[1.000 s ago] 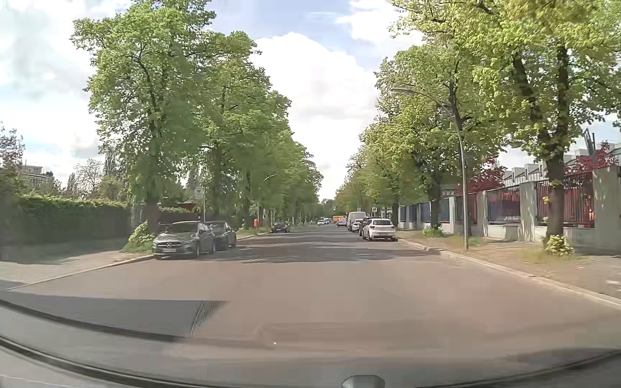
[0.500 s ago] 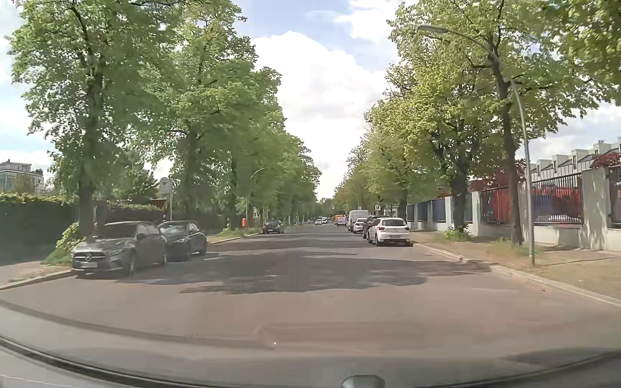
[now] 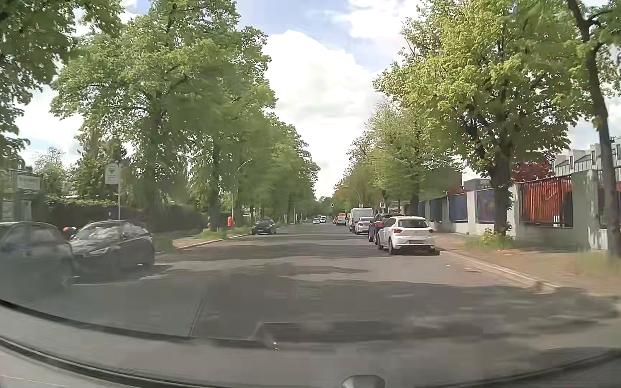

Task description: Follow the waypoints while adhering to traffic rules and regulations

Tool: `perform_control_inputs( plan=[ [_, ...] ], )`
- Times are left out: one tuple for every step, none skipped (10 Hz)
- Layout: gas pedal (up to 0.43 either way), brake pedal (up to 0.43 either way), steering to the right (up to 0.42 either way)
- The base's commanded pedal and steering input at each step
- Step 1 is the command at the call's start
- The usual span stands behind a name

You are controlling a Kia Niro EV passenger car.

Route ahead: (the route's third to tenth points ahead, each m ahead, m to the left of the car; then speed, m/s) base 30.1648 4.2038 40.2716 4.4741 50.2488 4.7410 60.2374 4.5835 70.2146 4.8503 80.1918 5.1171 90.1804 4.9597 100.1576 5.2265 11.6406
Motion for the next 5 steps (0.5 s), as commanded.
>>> perform_control_inputs(
  plan=[
    [0.0, 0.024, 0.0],
    [0.0, 0.024, 0.0],
    [0.0, 0.024, 0.0],
    [0.0, 0.024, 0.0],
    [0.0, 0.018, 0.0]
  ],
)
